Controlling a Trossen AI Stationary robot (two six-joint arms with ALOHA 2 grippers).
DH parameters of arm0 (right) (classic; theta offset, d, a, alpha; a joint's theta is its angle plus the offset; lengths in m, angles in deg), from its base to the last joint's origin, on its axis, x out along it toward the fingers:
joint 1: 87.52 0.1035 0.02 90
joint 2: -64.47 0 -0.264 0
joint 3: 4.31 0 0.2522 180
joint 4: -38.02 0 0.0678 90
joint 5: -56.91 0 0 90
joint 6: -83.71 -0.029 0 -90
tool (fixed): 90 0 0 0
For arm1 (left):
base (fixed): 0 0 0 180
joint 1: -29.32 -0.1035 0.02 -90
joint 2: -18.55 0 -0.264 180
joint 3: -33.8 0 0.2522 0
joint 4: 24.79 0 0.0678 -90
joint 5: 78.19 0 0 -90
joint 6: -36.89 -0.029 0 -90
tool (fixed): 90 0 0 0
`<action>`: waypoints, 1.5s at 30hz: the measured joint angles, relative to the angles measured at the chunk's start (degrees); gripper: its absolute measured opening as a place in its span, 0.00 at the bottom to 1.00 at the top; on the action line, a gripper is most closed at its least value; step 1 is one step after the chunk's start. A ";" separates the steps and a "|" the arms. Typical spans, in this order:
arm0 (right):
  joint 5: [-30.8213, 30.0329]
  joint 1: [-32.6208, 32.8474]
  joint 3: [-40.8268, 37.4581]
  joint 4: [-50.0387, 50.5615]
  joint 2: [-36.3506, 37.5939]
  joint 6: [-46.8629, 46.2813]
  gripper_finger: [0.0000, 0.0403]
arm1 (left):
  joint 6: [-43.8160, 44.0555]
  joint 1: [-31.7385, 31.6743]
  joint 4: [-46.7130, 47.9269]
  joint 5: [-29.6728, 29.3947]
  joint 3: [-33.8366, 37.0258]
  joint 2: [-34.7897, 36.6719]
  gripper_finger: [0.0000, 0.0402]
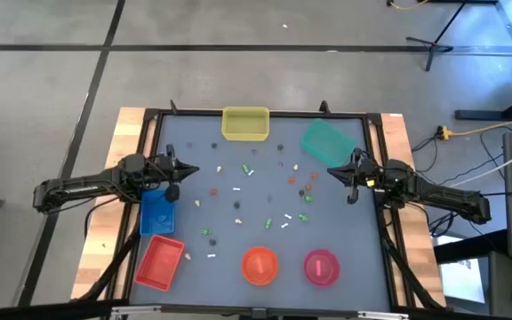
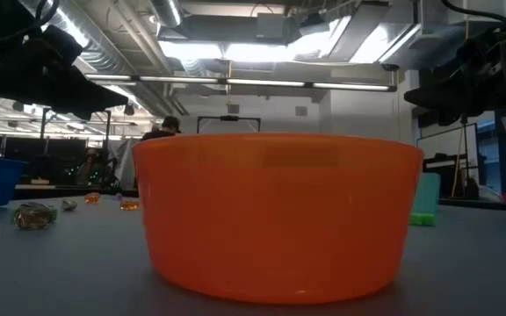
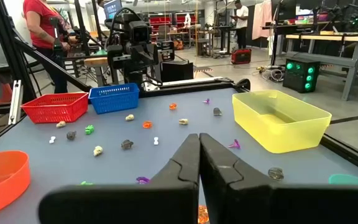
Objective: Sort Halloween decoration
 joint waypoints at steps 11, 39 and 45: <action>0.00 0.01 0.00 -0.02 0.00 0.00 0.01 | 0.02 0.02 -0.01 0.00 -0.01 -0.02 0.00; -3.19 -0.01 0.00 -11.74 0.00 -16.22 0.05 | 0.02 0.02 -0.01 0.01 -0.01 -0.02 0.00; -3.30 -0.01 0.05 -21.98 -0.21 -18.98 0.27 | 0.06 0.01 -0.02 0.02 -0.01 0.00 0.00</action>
